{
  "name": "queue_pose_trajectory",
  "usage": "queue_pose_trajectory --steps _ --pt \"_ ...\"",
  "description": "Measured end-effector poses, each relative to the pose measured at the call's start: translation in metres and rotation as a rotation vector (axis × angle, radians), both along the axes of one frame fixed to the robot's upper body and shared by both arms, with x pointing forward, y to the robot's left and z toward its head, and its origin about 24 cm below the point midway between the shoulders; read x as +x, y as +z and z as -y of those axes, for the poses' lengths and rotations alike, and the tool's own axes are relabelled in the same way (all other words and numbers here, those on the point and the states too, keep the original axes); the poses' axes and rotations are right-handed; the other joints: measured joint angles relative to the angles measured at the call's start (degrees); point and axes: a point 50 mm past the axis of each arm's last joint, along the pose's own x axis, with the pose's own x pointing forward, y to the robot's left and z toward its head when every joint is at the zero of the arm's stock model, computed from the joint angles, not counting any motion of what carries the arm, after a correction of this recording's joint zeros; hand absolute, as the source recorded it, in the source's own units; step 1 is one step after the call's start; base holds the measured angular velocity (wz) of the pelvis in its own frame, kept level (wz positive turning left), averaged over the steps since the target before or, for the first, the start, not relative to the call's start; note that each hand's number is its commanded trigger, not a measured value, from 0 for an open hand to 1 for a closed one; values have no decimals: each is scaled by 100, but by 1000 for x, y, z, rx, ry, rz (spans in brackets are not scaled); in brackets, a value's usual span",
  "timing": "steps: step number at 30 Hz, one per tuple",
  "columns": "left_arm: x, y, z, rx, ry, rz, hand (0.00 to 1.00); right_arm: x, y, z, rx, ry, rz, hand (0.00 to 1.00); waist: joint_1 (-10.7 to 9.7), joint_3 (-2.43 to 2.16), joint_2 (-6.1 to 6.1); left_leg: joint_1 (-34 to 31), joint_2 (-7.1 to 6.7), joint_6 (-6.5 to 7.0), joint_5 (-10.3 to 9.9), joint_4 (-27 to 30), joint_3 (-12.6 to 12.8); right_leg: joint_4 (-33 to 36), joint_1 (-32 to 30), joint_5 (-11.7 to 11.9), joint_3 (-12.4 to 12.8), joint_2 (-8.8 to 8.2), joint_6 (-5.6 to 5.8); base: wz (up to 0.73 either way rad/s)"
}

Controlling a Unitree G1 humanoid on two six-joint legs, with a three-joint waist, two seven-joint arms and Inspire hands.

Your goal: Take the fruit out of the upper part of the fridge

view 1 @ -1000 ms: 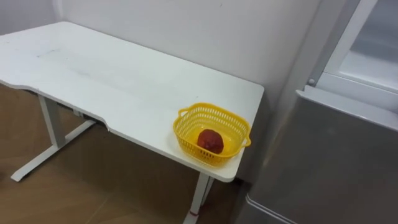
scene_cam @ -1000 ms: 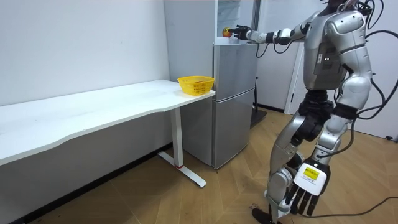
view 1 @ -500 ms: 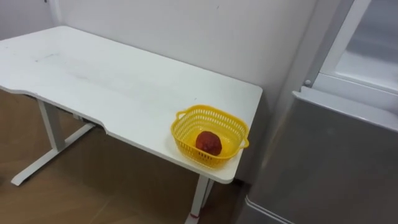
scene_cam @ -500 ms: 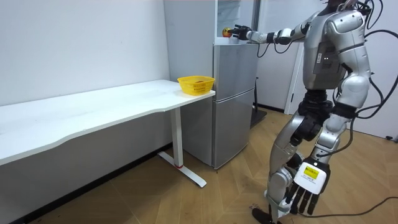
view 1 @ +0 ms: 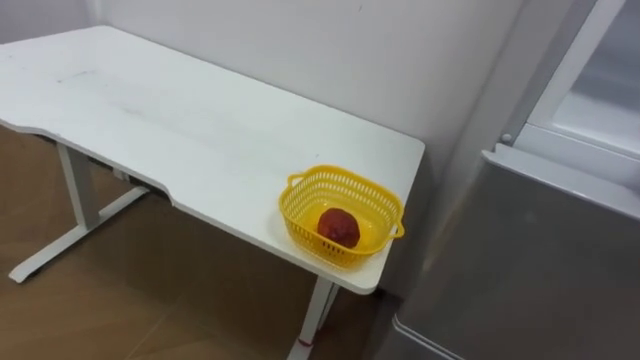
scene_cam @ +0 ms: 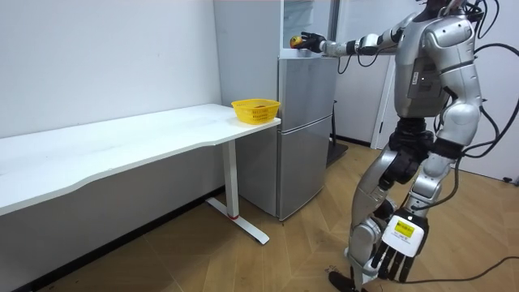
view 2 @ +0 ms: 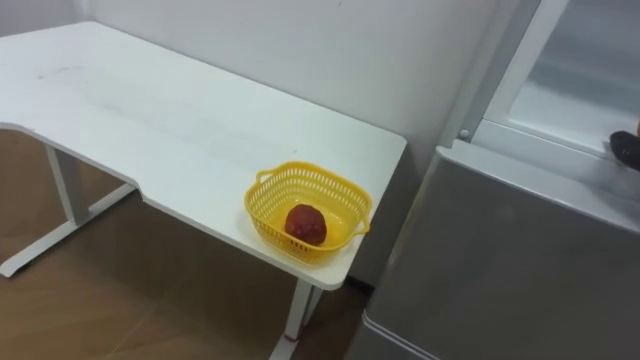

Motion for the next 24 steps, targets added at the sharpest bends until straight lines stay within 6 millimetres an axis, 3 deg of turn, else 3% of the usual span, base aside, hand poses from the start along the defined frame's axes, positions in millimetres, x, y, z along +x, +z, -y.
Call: queue_pose_trajectory --steps 6,7,8,9,24 --pt "1 1 1 -5 2 9 0 1 4 0 -7 -9 7 0 1 21 22 -24 5 -2 0 -1 0 4 -30 -8 2 4 1 0" --pt "1 1 1 -5 1 13 0 1 4 0 -7 -10 8 13 1 23 19 -29 5 -1 0 -1 0 5 -37 -7 3 4 2 0" --pt "2 1 1 -6 0 15 0 1 4 0 -7 -11 9 69 0 24 17 -32 5 -1 0 -1 2 5 -40 -7 4 4 2 0" --pt "2 1 1 -6 -1 17 0 1 4 0 -8 -11 9 100 4 27 9 -31 5 -1 0 -2 10 9 -45 -7 19 4 2 -4" --pt "12 2 2 -16 -12 41 0 -3 8 6 -14 -54 -8 100 12 48 -126 -28 9 19 -47 -6 60 -15 -46 28 73 10 -49 -1"
